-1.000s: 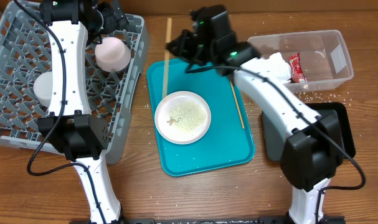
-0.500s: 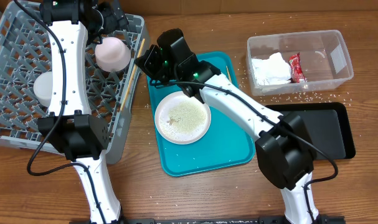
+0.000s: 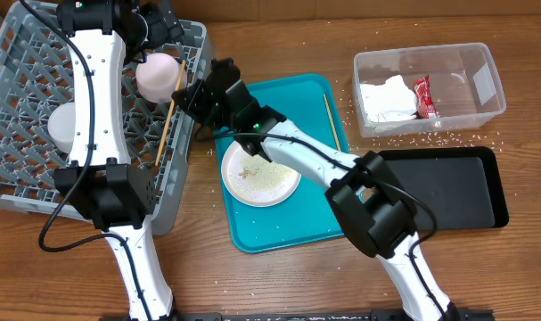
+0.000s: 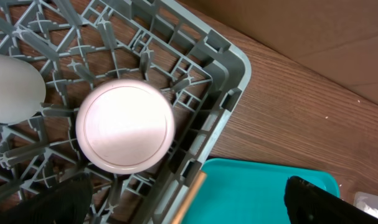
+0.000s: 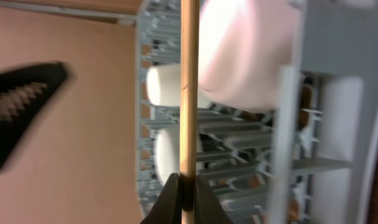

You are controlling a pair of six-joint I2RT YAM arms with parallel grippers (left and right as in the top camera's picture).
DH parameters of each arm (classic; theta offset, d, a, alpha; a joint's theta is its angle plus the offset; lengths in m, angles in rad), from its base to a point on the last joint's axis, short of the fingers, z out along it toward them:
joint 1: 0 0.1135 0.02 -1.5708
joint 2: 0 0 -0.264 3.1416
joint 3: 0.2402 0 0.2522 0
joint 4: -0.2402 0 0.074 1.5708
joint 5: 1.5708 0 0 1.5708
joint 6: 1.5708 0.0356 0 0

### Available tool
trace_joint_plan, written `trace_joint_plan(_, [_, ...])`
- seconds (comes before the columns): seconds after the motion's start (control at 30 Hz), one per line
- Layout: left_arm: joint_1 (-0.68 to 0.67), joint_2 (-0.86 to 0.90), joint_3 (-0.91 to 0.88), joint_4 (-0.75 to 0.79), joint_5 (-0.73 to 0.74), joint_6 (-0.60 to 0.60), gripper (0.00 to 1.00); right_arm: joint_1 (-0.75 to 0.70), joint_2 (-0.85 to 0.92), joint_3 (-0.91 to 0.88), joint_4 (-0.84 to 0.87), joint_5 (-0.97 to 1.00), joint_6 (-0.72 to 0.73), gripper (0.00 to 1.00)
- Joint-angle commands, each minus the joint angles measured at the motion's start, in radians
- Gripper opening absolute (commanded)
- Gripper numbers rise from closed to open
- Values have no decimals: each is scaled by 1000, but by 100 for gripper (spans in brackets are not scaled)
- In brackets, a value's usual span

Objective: Sort waste into correct bins and load items into the dishwasher
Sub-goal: 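Carry the chopstick to the rack and drop it in, then return the right gripper to the tray and grasp the second chopstick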

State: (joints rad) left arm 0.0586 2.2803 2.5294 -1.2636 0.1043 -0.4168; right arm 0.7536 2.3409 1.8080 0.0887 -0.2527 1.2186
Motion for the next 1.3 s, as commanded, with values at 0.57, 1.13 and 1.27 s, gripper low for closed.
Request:
trace_joint_plan(0.57, [-6,-25,26,1,-3,-10,100,-74,-42,60,-118,-21,-169,87])
trace_joint_plan(1.13, [-6,-25,26,1,-3,-10,100,-391,-262,56,-978,-9,-852,80])
trace_joint_plan(1.27, [-6,-25,26,1,-3,-10,100,-395,-248,30,-1097,127,-991,60])
